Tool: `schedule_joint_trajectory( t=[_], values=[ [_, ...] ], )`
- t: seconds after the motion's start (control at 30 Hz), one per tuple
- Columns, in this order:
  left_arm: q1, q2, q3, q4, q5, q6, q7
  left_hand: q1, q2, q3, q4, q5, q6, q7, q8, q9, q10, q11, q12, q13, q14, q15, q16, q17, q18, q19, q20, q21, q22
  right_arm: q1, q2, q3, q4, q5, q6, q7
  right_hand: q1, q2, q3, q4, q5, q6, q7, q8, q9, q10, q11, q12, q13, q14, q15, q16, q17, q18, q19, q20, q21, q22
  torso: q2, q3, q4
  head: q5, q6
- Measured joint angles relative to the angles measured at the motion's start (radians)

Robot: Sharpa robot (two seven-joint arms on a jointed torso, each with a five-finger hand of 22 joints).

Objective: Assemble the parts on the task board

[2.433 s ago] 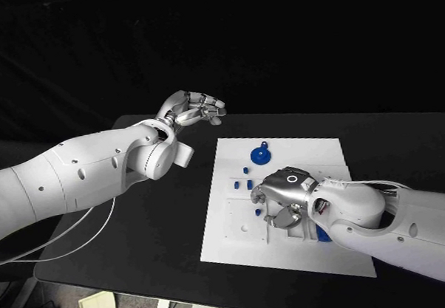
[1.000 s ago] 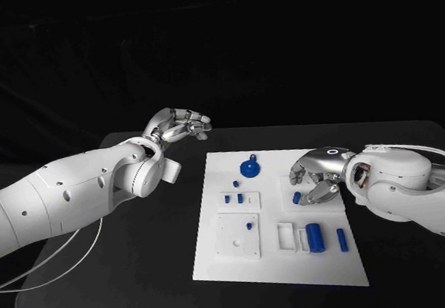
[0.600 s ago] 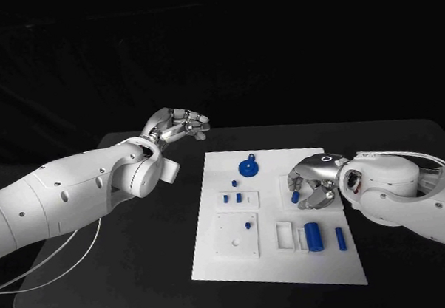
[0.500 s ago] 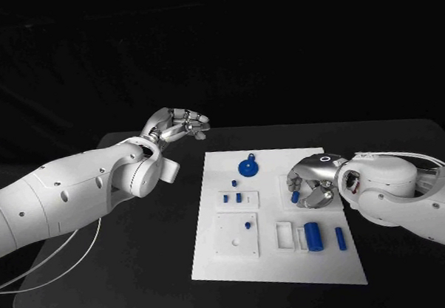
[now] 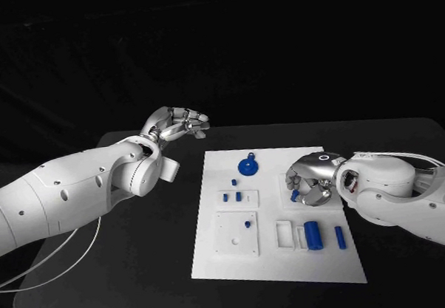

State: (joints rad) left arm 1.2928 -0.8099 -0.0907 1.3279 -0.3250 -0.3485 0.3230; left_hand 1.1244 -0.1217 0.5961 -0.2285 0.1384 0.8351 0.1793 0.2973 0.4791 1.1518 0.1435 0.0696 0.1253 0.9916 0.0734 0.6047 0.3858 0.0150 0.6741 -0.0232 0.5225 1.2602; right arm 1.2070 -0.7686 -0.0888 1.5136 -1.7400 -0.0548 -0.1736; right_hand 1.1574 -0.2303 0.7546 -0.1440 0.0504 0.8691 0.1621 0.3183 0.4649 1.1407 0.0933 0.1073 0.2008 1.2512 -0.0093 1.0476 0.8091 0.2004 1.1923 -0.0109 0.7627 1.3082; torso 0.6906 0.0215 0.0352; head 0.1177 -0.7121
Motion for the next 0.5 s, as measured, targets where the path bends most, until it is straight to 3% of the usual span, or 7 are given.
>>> schedule_joint_trajectory(
  t=[0.07,0.23,0.5],
  values=[
    [0.0,0.0,0.0,0.0,0.0,0.0,0.0,0.0,0.0,0.0,0.0,0.0,0.0,0.0,0.0,0.0,-0.001,0.001,0.0,0.0,0.0,0.0,0.0,0.0,0.0,0.005,0.001,0.0,0.0,-0.001,0.0,0.0,0.0,0.0,-0.001,0.0,0.0,0.0,0.001,0.0,0.0,0.001,0.001,0.004,0.0,0.004,0.003,0.0,0.0,0.002,-0.001,0.0,-0.001,0.0,0.006,0.0,0.0,0.0,0.0,0.0,0.0,0.001,-0.001],
    [0.0,0.0,0.0,-0.001,0.0,0.0,0.0,0.0,0.0,0.0,0.0,0.0,0.0,0.0,0.0,0.0,-0.001,0.001,0.0,0.0,0.004,0.004,0.0,0.001,0.0,0.007,0.0,0.0,0.0,-0.005,0.003,0.0,-0.001,-0.002,-0.001,0.0,0.0,0.0,0.01,-0.004,0.0,0.02,-0.003,0.012,0.001,0.025,-0.011,0.011,0.004,0.007,-0.01,0.005,-0.002,0.0,0.012,-0.001,0.006,0.0,0.0,0.0,0.0001,0.001,-0.003],
    [0.0,0.0,0.0,-0.001,0.0,0.0,0.0,0.0,0.0,0.0,0.0,0.0,0.0,0.0,0.0,0.0,-0.001,0.001,0.0,0.0,0.004,0.004,0.0,0.002,0.0,0.007,0.0,0.0,0.0,-0.007,0.004,-0.001,-0.002,-0.01,0.003,0.0,0.013,0.024,0.028,-0.016,0.0,0.056,-0.017,0.03,0.006,0.072,-0.025,0.027,0.016,0.017,-0.025,0.012,-0.004,0.0,0.023,-0.002,0.017,0.0,0.0,0.0,0.0001,0.002,-0.006]
  ],
)
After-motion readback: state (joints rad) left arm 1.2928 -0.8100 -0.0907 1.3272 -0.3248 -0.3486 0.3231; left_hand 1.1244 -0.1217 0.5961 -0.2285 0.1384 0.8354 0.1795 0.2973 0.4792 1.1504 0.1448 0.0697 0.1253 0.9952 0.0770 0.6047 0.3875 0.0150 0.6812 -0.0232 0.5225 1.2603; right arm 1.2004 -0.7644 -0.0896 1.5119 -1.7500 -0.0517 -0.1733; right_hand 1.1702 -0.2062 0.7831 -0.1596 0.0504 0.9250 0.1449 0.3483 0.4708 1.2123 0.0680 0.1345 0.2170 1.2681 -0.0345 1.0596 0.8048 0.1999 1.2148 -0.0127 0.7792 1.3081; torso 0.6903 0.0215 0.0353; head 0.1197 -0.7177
